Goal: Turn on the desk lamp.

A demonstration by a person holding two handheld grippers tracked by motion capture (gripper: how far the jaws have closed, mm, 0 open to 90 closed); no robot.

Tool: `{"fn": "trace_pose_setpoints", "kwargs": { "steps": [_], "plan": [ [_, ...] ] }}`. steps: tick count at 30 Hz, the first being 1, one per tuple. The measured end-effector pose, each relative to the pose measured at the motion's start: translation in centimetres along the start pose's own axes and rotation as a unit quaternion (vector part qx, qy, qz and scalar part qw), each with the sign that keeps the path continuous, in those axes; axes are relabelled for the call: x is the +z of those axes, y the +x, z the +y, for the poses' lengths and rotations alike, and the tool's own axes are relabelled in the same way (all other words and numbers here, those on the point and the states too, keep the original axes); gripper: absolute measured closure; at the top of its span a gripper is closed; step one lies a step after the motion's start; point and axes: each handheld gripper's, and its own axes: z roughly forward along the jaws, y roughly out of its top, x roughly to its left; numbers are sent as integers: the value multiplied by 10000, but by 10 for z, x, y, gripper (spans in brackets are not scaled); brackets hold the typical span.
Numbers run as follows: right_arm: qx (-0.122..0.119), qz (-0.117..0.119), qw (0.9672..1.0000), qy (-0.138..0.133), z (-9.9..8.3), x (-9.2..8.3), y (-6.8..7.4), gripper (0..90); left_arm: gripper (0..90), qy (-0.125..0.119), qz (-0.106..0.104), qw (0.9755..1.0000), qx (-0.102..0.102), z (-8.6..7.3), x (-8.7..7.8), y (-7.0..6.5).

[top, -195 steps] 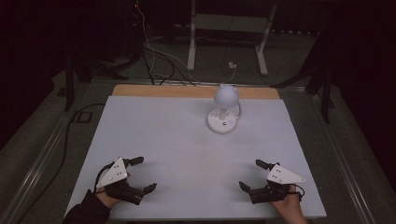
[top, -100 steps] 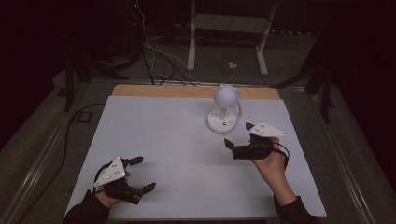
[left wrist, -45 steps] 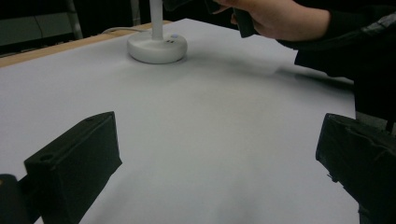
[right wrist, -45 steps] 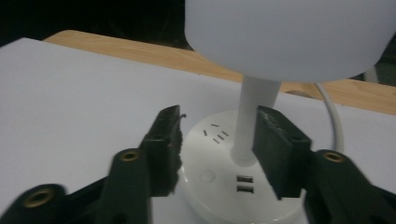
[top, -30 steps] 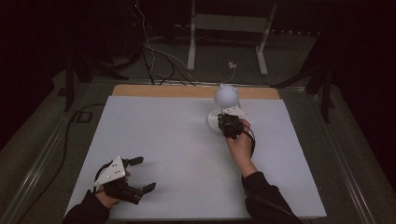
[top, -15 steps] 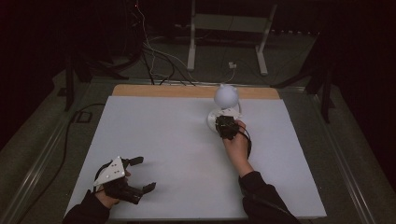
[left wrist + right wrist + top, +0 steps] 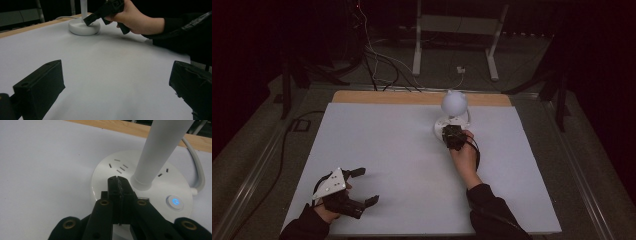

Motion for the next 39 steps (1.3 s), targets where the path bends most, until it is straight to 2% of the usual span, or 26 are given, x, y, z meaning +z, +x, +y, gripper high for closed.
{"fn": "trace_pose_setpoints", "kwargs": {
  "steps": [8,13,20,23,25,26,27,28,30,31,32,33,36,38,39],
  "plan": [
    [-63,-42,10000,-12,-1,0,2,900,3,-5,0,10000,-15,0,0,0],
    [-246,-110,9996,-41,-3,-1,4,900,3,2,-19,10000,-11,0,1,0],
    [-241,-119,9996,-82,-3,0,4,898,3,-7,-13,10000,-24,0,1,0],
    [11,35,9998,-174,-2,-1,-2,836,3,-2,-6,10000,-22,0,1,0],
    [-4,34,9998,-189,-1,-2,-2,830,2,-20,-8,10000,-32,0,1,1],
    [19,68,9998,-206,-1,-3,-2,808,3,-16,-10,10000,-44,0,1,1],
    [22,119,9995,-276,1,-5,-2,750,3,-11,-10,10000,-44,0,1,1],
    [22,119,9995,-276,1,-5,-2,750,3,-7,-6,10000,-36,0,1,1],
    [59,232,9986,-481,3,-11,-1,511,2,-12,-13,10000,-20,0,1,0],
    [-7,196,9983,-554,3,-12,0,446,3,-16,-13,10000,-20,0,0,0],
    [-7,196,9983,-554,3,-12,0,446,3,-11,-13,10000,-22,0,0,0],
    [5,302,9976,-619,3,-15,0,342,3,9,-15,10000,-11,0,1,0],
    [-87,400,9965,-734,4,-20,1,215,2,-4,-20,10000,-7,0,0,0],
    [-206,543,9956,-741,4,-23,1,120,3,-7,-12,10000,-21,0,1,0],
    [-176,630,9952,-732,4,-24,1,104,3,10,-4,10000,-24,0,1,0]
  ]
}}
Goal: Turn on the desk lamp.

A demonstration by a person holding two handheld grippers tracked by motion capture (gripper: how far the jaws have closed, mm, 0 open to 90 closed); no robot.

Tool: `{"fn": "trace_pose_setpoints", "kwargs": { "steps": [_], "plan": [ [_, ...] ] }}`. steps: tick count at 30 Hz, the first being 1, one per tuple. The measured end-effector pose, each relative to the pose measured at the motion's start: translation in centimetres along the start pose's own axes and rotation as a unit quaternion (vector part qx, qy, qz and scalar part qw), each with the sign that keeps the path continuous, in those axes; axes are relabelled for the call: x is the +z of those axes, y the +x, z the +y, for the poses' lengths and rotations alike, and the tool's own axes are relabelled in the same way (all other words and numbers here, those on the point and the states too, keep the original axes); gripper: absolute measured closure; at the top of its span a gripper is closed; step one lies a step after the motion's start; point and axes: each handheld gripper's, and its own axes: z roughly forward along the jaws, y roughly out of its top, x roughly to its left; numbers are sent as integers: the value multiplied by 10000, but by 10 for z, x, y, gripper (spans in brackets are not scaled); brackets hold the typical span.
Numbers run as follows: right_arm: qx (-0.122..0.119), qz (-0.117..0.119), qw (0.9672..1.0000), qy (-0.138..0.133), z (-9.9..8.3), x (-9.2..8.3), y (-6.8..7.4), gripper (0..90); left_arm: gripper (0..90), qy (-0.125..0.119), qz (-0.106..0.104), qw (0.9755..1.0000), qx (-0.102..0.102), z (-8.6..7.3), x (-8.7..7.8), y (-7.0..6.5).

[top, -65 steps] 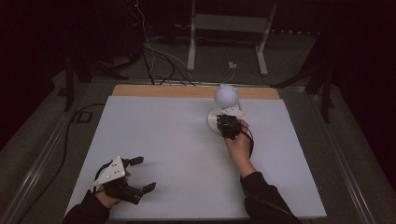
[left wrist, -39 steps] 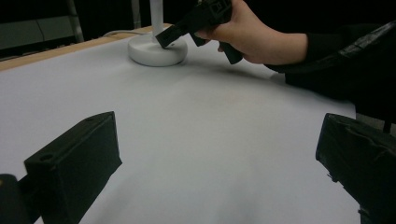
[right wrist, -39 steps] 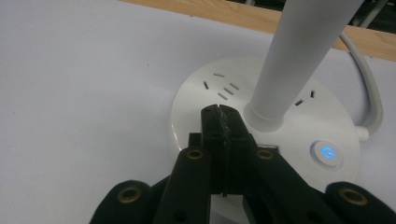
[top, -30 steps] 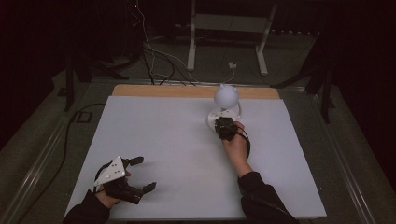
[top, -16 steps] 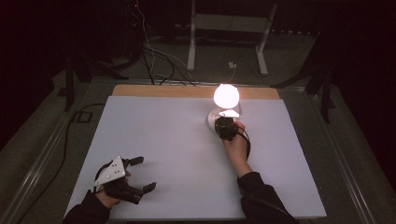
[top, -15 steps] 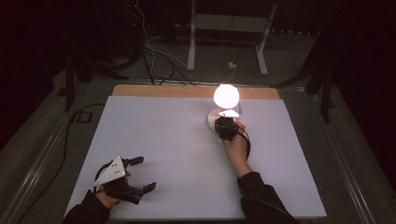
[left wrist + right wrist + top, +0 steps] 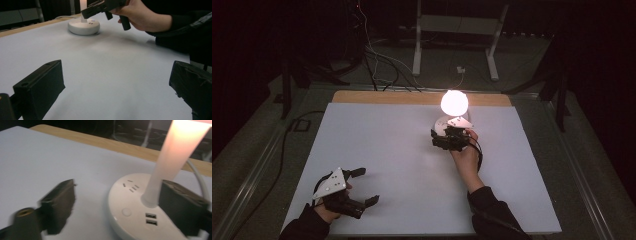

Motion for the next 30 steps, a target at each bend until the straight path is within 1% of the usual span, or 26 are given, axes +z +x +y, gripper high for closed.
{"fn": "trace_pose_setpoints", "kwargs": {
  "steps": [1,2,3,6,7,9,10,11,12,13,15,16,17,18,21,25,27,29,30],
  "plan": [
    [0,0,10000,0,0,0,0,104,3,29,6,10000,6,0,0,0],
    [32,115,9998,-128,-2,-3,0,41,3,43,5,10000,10,0,0,0],
    [61,58,9998,-170,-3,-5,1,33,3,21,-2,10000,6,0,0,0],
    [88,50,9998,-160,-5,-9,2,33,3,0,-10,10000,12,0,0,0],
    [114,83,9998,-173,-5,-11,2,32,3,8,-10,10000,23,0,0,0],
    [-30,75,9997,-231,-6,-19,0,31,3,-14,-12,10000,5,0,0,0],
    [-30,75,9997,-231,-6,-19,0,31,3,-14,-12,10000,5,0,0,0],
    [-2,129,9996,-238,-5,-22,-1,31,3,-8,-5,10000,7,0,0,0],
    [8,133,9996,-262,-5,-25,-2,31,3,-3,-7,10000,13,0,0,0],
    [-83,78,9994,-316,-5,-31,-4,31,3,0,-11,10000,17,0,0,0],
    [-140,92,9995,-266,-4,-37,-5,32,3,-10,-11,10000,27,0,0,0],
    [-140,92,9995,-266,-4,-37,-5,32,3,-13,-15,10000,16,0,0,0],
    [-90,180,9994,-294,-3,-44,-7,31,3,-7,-9,10000,19,0,0,0],
    [-98,236,9992,-297,-3,-47,-8,32,3,7,-5,10000,19,0,0,0],
    [-164,301,9990,-281,-2,-53,-8,31,3,-5,-8,10000,25,0,0,0],
    [-197,493,9978,-399,0,-69,-8,31,3,4,-12,10000,29,0,0,0],
    [-215,528,9974,-430,1,-72,-8,32,3,-5,-8,10000,28,0,0,0],
    [-225,665,9967,-405,0,-81,-9,32,3,1,-5,10000,19,0,0,0],
    [-225,665,9967,-405,0,-81,-9,32,3,8,-5,10000,23,0,0,0]
  ]
}}
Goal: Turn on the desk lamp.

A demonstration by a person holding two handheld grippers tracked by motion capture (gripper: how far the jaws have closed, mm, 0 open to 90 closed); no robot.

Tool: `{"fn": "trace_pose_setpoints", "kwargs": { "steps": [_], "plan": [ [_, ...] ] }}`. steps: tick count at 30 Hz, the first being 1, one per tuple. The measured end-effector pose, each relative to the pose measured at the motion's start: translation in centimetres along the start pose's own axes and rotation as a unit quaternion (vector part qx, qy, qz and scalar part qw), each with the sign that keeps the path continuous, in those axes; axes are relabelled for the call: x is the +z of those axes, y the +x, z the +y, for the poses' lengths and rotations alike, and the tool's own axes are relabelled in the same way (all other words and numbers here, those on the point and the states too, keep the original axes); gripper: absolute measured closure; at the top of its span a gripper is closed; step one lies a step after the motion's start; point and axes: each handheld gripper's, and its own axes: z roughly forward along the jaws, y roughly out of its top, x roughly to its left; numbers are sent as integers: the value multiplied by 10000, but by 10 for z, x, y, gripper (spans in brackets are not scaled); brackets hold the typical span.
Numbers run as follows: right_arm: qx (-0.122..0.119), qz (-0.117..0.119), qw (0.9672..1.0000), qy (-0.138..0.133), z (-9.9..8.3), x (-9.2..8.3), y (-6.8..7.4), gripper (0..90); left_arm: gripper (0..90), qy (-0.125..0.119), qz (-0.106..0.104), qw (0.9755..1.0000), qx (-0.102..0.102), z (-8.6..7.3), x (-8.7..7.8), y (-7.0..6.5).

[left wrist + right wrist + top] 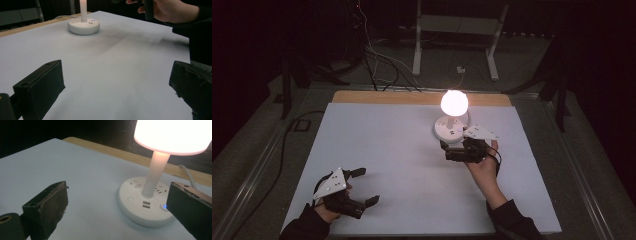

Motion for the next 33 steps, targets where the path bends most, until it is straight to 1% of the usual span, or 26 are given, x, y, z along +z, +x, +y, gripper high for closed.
{"fn": "trace_pose_setpoints", "kwargs": {
  "steps": [2,5,7,8,9,10,11,13,15,16,17,18,19,20,22,24,25,29,33],
  "plan": [
    [-45,49,10000,17,-2,-5,0,32,3,-9,-11,10000,0,0,0,0],
    [27,154,9999,31,-7,-14,-3,32,3,-13,-21,10000,2,1,1,0],
    [45,200,9997,109,-10,-20,-5,32,3,10,-43,10000,19,1,2,0],
    [92,299,9993,187,-14,-26,-7,32,3,17,-49,10000,7,0,2,0],
    [92,299,9993,187,-14,-26,-7,32,3,13,-45,10000,-7,0,2,0],
    [144,356,9990,237,-19,-32,-9,32,3,1,-42,10000,1,1,2,0],
    [144,356,9990,237,-19,-32,-9,32,3,-11,-38,10000,9,1,1,0],
    [152,354,9985,388,-27,-41,-13,32,2,-8,-30,10000,13,1,1,0],
    [164,349,9984,419,-29,-44,-15,32,3,-3,-25,10000,-2,1,1,0],
    [236,421,9975,509,-35,-51,-17,47,3,10,-25,10000,-10,0,2,0],
    [236,421,9975,509,-35,-51,-17,47,3,23,-25,10000,-5,0,2,0],
    [295,429,9973,523,-38,-54,-19,59,3,24,-25,10000,1,0,2,0],
    [282,396,9974,535,-44,-61,-21,63,3,6,-30,10000,3,1,2,0],
    [282,396,9974,535,-44,-61,-21,63,3,-1,-32,10000,-6,1,1,0],
    [289,385,9969,621,-53,-69,-25,63,2,9,-24,10000,-10,0,1,0],
    [291,404,9965,669,-59,-74,-28,63,3,7,-25,10000,-15,1,1,0],
    [291,404,9965,669,-59,-74,-28,63,3,-6,-26,10000,-6,1,1,1],
    [375,540,9949,768,-72,-84,-33,65,3,21,-27,10000,-3,0,2,0],
    [349,588,9942,826,-83,-94,-36,65,3,17,-23,10000,-17,0,2,0]
  ]
}}
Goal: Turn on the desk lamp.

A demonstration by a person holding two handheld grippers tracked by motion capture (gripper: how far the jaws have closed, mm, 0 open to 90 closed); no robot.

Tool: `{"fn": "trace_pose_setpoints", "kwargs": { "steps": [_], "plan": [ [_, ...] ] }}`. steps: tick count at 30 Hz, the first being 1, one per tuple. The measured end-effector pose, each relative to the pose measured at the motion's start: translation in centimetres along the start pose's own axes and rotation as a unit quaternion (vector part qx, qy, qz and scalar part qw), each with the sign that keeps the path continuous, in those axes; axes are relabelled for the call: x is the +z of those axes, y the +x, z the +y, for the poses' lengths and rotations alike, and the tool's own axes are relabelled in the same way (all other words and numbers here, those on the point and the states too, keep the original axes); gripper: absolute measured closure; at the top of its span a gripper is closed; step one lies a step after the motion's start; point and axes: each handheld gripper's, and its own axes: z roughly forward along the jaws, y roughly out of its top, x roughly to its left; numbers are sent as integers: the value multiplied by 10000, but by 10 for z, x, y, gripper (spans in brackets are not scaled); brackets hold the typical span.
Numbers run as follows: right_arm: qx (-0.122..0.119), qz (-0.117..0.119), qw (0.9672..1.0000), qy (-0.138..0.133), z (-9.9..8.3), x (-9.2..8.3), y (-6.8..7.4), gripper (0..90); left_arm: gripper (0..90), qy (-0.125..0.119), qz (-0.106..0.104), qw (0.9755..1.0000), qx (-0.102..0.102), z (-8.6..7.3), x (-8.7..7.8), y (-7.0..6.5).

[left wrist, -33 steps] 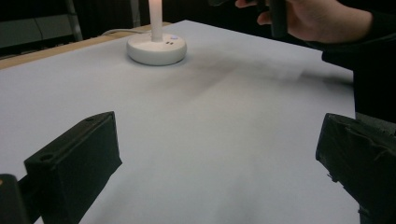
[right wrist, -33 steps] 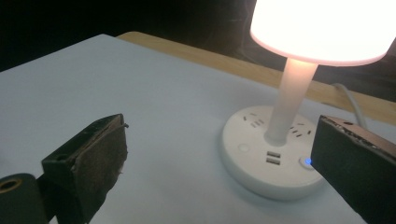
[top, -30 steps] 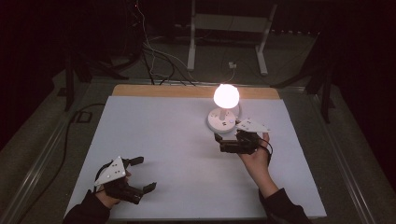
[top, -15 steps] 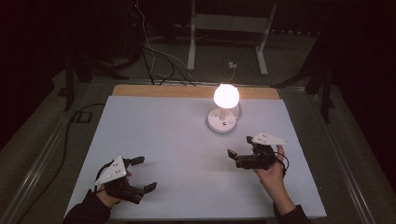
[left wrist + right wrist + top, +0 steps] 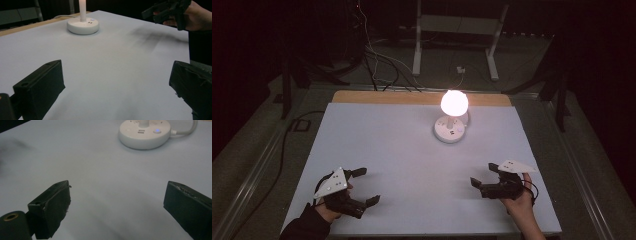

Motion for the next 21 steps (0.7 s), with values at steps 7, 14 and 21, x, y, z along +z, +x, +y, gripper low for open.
{"fn": "trace_pose_setpoints", "kwargs": {
  "steps": [7,14,21],
  "plan": [
    [-153,-73,9999,32,-20,-13,-3,65,3,12,-9,10000,20,0,0,0],
    [-188,-174,9995,197,-34,-20,-4,64,3,11,-8,10000,22,0,0,0],
    [-214,-192,9993,242,-35,-17,-7,64,3,-9,-15,10000,28,0,1,0]
  ]
}}
